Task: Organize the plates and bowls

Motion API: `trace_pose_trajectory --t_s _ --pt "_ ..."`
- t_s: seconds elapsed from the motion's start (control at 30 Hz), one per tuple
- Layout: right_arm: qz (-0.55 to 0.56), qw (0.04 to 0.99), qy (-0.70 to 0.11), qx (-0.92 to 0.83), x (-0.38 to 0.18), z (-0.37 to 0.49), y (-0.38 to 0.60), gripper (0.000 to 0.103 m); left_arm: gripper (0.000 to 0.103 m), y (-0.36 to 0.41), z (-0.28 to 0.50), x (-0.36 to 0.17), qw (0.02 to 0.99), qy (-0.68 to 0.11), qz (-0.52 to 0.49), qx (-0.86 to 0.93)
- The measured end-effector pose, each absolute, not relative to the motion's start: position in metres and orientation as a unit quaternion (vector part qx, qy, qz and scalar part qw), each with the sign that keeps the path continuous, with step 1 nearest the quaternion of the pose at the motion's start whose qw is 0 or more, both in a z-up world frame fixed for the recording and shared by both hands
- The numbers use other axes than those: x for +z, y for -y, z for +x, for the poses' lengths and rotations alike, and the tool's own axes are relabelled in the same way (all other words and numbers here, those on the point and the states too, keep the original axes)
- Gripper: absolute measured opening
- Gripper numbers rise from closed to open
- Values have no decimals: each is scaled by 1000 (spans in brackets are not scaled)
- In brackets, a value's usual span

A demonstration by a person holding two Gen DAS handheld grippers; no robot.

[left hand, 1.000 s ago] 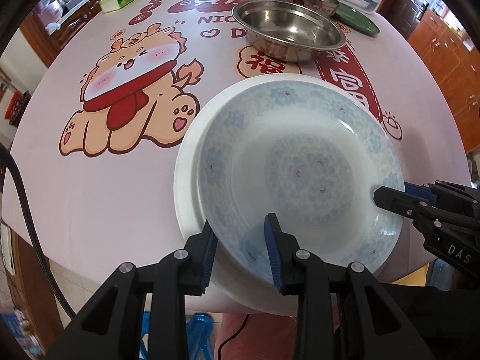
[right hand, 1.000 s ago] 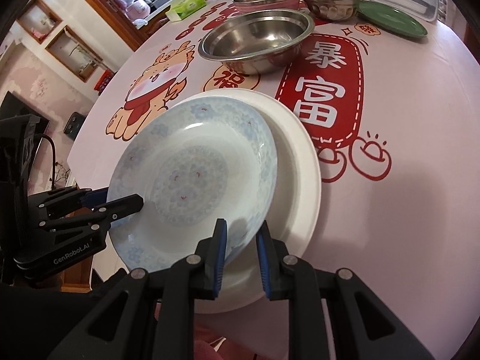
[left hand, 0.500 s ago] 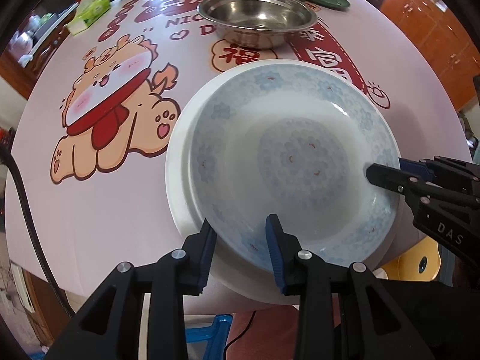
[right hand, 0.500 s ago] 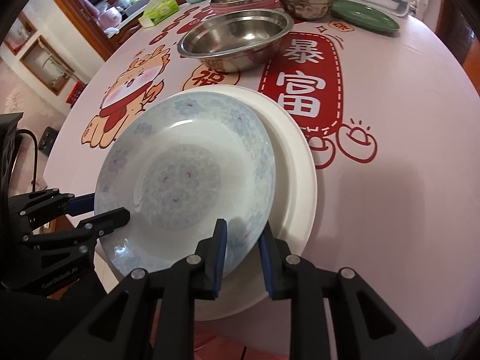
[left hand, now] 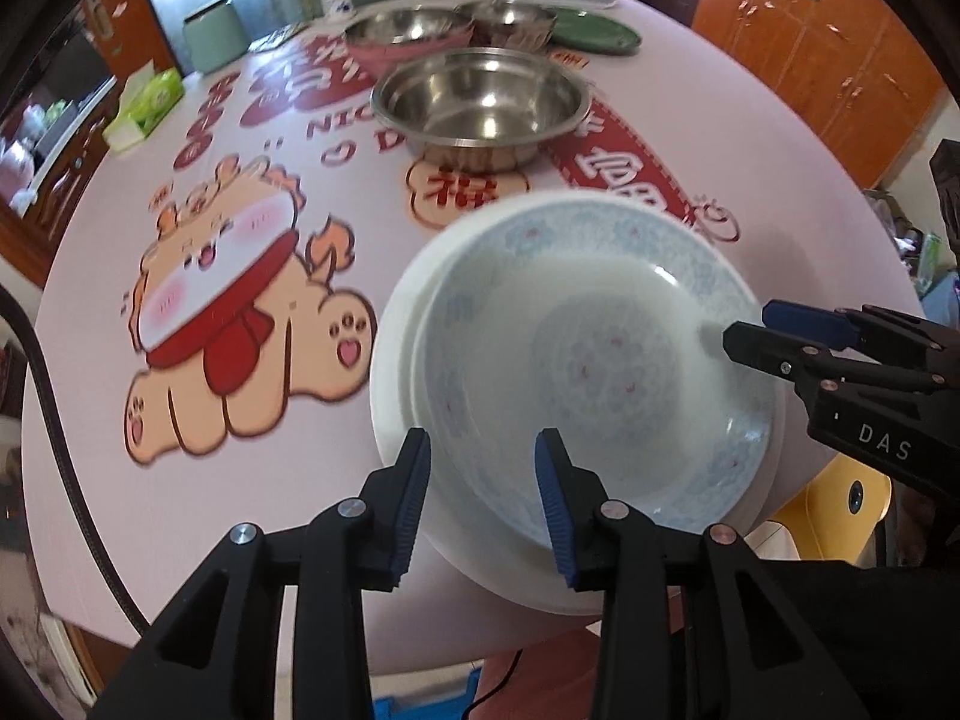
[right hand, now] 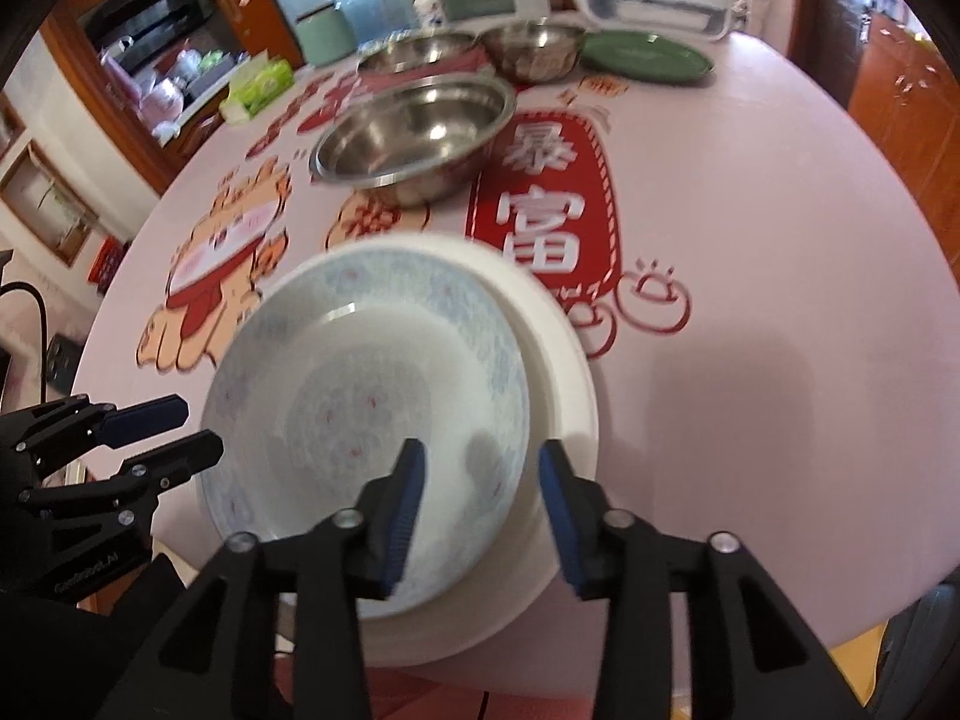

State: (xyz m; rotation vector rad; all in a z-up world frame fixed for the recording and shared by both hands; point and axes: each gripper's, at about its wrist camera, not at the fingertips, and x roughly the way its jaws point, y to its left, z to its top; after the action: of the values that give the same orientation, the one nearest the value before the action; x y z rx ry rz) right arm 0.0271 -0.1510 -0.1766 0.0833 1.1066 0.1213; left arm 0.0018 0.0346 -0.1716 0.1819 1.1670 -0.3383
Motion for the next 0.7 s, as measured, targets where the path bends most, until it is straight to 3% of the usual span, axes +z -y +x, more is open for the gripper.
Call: trace_pose_trajectory --t_s 0.17,0.4,0.53,0.7 --pt "51 858 -510 28 -166 24 153 51 45 -37 10 -155 826 -526 84 -184" --pt "68 865 -497 -2 -155 19 165 56 47 -27 26 -128 821 -526 66 -211" --pt "73 866 -495 -12 -149 19 176 63 48 -13 34 -117 819 -528 62 -214" --pt "76 867 -492 -15 -140 20 197 64 52 8 42 -107 817 -535 63 -206"
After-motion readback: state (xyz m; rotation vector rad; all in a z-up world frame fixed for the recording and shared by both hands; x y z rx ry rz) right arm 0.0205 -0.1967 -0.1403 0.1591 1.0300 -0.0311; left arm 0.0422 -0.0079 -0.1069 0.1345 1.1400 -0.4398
